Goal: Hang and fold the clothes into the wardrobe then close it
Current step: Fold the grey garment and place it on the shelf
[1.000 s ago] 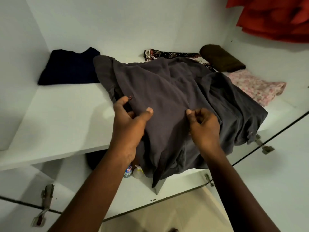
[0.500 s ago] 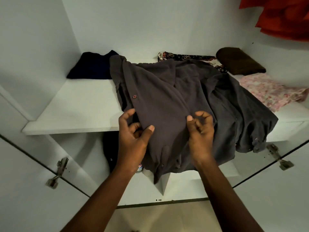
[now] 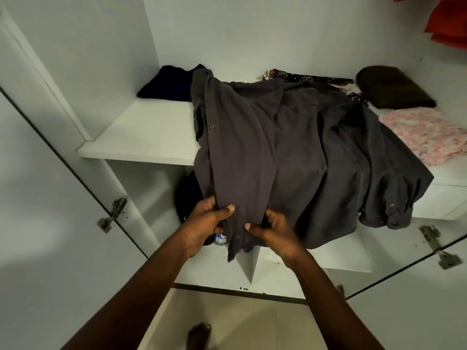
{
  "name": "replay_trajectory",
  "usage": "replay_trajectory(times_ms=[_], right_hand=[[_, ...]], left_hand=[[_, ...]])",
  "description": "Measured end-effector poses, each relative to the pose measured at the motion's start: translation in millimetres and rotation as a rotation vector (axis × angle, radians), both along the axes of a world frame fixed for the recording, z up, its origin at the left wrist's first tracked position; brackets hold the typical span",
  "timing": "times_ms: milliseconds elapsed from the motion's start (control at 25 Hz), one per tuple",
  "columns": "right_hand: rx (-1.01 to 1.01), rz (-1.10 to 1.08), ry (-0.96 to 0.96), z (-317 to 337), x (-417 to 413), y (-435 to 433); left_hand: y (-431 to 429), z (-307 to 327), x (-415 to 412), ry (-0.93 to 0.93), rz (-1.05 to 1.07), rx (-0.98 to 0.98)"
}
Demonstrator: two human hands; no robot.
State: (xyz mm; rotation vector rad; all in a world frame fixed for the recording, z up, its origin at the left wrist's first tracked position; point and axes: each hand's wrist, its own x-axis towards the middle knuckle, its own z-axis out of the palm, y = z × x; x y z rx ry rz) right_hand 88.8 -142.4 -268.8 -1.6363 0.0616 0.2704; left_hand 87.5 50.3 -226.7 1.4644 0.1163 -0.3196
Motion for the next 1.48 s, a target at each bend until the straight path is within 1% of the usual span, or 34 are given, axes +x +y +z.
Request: replay_trajectory(times_ms=[120,240,320,440,520,600,680,760,840,920,1000,1080,1160,1200,1240,1320,1360,1400,1480], right_hand=[[0.031,0.004,0.1,-16.7,0.5,-5.3],[0.079,-0.041,0.123,-19.2,2.8,-4.6],[0.075,-0.058,0.107,-14.4,-2.9,0.1],[0.078,-0.126,0.067,-15.9,-8.8,0.7],[0.117,-0.115,0.084,-20.0,-11.5,-2.7],[0.127,-0.029,0.105,-28.2,-12.3,-8.1],[0.158,0.01,0.097,-33.2,-13.9,-10.1],[0.162,-0.037,0.116,-36.3,-13.2,-9.0],[0.117,-0.104,0.098,-35.5,-12.5,-5.7],[0.087,-0.175,0.07,-31.8,-12.5,-1.7],[0.052,-0.212,0.017,-30.1,-11.1,0.5],[-0.028,-0.195,-0.058,-27.8,-10.5,0.3],[-0.179,-0.165,-0.101,-30.0,-7.2,-2.1],[-0.285,-0.155,-0.121,-30.0,-7.1,-3.5],[-0.427,-0.17,-0.135,-29.4,-8.5,-5.7],[-0.696,-0.305,-0.197,-25.1,-14.4,-12.4],[-0.754,-0.39,-0.258,-20.5,-17.2,-17.4],[-0.77,-0.458,-0.329,-13.0,-20.2,-22.6],[-0.753,-0.544,-0.472,5.2,-20.2,-34.4]], left_hand=[[-1.1,-6.1,-3.2,-0.065,-0.053,0.108],[-1.7,-14.8,-3.3,-0.061,-0.129,0.148],[-3.9,-26.1,-4.6,-0.062,-0.056,0.142],[-8.9,-36.5,-8.9,-0.044,0.092,0.054],[-12.8,-35.2,-15.1,-0.029,0.095,0.025],[-16.0,-34.3,-20.1,-0.007,0.057,0.014],[-18.0,-36.5,-22.6,0.006,0.028,0.034],[-19.1,-41.5,-24.2,0.005,0.038,0.054],[-20.1,-48.9,-24.4,-0.016,0.066,0.024],[-22.5,-56.8,-22.9,-0.033,0.095,0.009],[-23.6,-59.5,-19.6,-0.031,0.062,0.045],[-22.3,-59.4,-15.8,-0.026,-0.031,0.151],[-18.1,-60.3,-12.1,-0.074,-0.075,0.325],[-15.6,-61.1,-10.6,-0.138,-0.075,0.486],[-13.7,-60.4,-8.8,-0.208,-0.083,0.686],[-12.1,-54.9,-5.2,-0.345,-0.062,1.094],[-12.4,-46.7,-3.9,-0.409,-0.038,1.21],[-12.3,-37.2,-2.2,-0.471,-0.022,1.269],[-13.4,-14.2,0.8,-0.6,-0.027,1.306]])
